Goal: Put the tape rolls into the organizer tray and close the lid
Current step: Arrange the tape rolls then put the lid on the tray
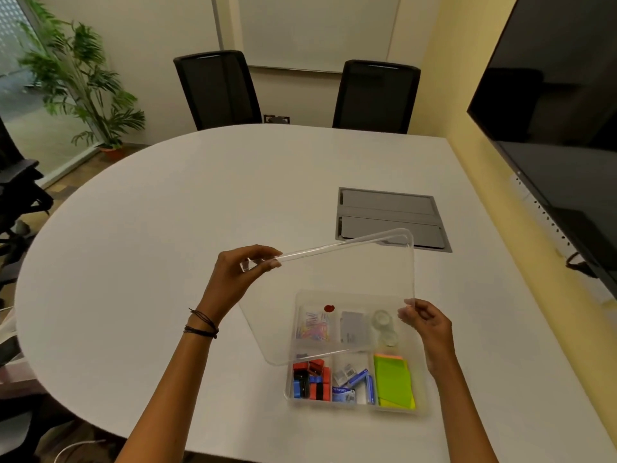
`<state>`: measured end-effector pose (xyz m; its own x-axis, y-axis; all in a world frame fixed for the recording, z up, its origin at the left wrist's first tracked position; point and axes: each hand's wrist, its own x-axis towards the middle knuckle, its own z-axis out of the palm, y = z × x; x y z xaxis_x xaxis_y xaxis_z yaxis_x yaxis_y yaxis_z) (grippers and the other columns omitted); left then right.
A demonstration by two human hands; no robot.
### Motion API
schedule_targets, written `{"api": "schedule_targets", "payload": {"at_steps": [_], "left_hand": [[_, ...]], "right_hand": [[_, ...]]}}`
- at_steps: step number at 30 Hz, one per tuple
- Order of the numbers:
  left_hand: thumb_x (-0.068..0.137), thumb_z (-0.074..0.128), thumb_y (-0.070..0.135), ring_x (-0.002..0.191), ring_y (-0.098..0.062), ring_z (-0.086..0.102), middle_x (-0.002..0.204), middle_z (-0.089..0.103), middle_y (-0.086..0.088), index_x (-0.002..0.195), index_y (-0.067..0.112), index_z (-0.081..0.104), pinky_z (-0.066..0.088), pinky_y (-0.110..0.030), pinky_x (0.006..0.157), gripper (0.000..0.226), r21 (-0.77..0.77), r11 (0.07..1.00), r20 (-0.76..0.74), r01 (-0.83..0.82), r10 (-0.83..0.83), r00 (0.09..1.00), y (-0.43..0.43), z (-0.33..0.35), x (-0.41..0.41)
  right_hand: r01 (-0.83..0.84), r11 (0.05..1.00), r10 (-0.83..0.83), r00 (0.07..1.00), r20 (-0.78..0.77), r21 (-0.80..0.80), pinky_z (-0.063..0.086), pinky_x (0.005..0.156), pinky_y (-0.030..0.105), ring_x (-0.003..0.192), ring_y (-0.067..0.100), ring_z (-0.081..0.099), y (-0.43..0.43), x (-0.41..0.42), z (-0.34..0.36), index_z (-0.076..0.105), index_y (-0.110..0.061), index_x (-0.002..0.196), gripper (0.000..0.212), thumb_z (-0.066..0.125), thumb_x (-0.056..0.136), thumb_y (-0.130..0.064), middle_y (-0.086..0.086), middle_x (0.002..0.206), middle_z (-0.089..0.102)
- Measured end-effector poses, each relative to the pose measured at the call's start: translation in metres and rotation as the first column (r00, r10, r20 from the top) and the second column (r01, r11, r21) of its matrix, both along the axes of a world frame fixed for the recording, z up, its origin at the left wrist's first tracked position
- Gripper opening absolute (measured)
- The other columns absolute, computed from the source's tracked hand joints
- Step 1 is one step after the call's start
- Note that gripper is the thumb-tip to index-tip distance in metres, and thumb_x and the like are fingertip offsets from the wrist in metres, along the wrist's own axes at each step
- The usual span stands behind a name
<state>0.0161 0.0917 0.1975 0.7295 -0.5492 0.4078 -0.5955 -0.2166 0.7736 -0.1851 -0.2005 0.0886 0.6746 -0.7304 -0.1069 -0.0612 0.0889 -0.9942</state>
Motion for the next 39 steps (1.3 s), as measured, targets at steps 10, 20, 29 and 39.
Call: {"api": "schedule_targets", "payload": {"at_steps": [10, 20, 29, 39], "left_hand": [[0.087, 0.064, 0.021, 0.083, -0.02, 0.065, 0.096, 0.067, -0.007, 0.113, 0.018, 0.062, 0.049, -0.027, 0.075, 0.025, 0.075, 0.988, -0.335, -0.132, 0.15, 0.93, -0.028, -0.051, 0.014], [0.095, 0.052, 0.021, 0.091, -0.022, 0.065, 0.112, 0.058, -0.01, 0.146, 0.021, 0.015, 0.05, -0.024, 0.076, 0.063, 0.25, 0.965, -0.637, 0.082, 0.1, 0.764, -0.044, -0.122, -0.027], [0.092, 0.056, 0.01, 0.081, -0.021, 0.064, 0.109, 0.061, -0.015, 0.134, 0.007, 0.042, 0.058, -0.033, 0.073, 0.044, 0.469, 0.877, -0.58, 0.104, 0.217, 0.785, -0.044, -0.159, -0.04], [0.085, 0.065, 0.008, 0.082, -0.021, 0.059, 0.095, 0.061, -0.01, 0.126, 0.007, 0.048, 0.057, -0.034, 0.078, 0.044, 0.546, 0.824, -0.588, 0.151, 0.248, 0.77, -0.028, -0.181, -0.041]], "right_hand": [[0.158, 0.986, -0.156, 0.987, -0.038, 0.055, 0.049, 0.061, 0.014, 0.062, -0.003, 0.068, -0.008, -0.02, -0.011, 0.064, -0.022, 0.085, 0.02, 0.056, 0.09, -0.004, -0.014, 0.066, 0.075], [0.352, 0.899, -0.307, 0.931, -0.196, 0.263, 0.04, 0.061, 0.023, 0.048, -0.005, 0.066, -0.012, -0.032, -0.043, 0.058, -0.016, 0.103, 0.014, 0.055, 0.092, -0.007, -0.017, 0.051, 0.07], [0.431, 0.894, -0.369, 0.863, -0.345, 0.12, 0.048, 0.071, 0.03, 0.074, 0.019, 0.061, -0.012, -0.036, -0.068, 0.061, 0.008, 0.114, 0.029, 0.06, 0.085, 0.005, 0.014, 0.094, 0.065], [0.393, 0.919, -0.352, 0.83, -0.433, 0.006, 0.044, 0.102, 0.042, 0.113, 0.035, 0.059, 0.002, -0.04, -0.094, 0.062, 0.008, 0.113, 0.027, 0.059, 0.086, 0.005, 0.025, 0.119, 0.064]]}}
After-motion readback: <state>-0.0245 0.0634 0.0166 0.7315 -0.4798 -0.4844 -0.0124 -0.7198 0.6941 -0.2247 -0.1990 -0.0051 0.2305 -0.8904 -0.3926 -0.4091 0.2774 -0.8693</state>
